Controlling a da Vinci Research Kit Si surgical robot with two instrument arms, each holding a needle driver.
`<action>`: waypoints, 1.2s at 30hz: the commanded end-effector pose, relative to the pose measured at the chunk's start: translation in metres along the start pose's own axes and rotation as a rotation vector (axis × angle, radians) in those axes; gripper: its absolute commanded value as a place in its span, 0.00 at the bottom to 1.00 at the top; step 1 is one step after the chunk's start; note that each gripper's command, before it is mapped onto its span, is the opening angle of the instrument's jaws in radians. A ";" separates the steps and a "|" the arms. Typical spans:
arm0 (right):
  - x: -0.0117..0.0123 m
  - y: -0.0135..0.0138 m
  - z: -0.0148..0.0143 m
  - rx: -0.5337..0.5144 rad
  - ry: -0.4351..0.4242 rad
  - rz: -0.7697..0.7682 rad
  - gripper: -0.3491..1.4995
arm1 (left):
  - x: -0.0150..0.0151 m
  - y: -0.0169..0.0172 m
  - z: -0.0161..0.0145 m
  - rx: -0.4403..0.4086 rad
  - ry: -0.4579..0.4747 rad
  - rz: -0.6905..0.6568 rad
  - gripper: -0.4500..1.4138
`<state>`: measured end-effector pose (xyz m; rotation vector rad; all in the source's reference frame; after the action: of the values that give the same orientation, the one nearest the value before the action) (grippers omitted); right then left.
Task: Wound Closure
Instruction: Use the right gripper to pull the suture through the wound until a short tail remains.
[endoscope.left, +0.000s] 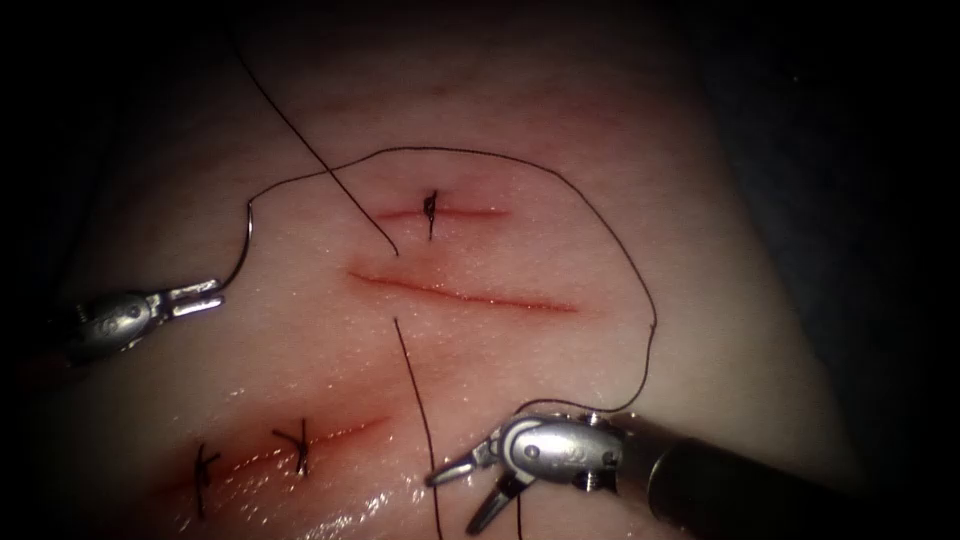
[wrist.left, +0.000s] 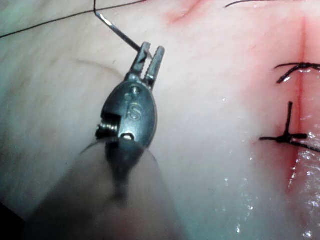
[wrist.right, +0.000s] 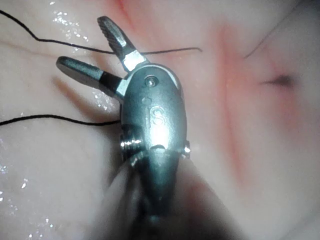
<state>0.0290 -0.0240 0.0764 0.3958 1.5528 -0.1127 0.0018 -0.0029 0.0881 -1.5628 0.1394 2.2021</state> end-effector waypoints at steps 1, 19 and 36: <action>-0.0015 0.0048 -0.0006 -0.078 0.005 -0.021 0.95 | -0.0005 -0.0001 0.0007 0.000 0.001 0.001 0.00; -0.0125 0.0115 0.0044 -0.100 -0.013 -0.114 0.77 | -0.0005 -0.0001 0.0005 -0.005 -0.004 0.003 0.00; -0.0032 -0.0020 0.0056 0.199 0.049 -0.150 0.00 | -0.0005 0.0000 0.0008 -0.005 -0.002 -0.003 0.00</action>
<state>0.0326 -0.0288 0.0779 0.4660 1.6219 -0.4032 0.0016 -0.0029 0.0881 -1.5626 0.1291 2.2027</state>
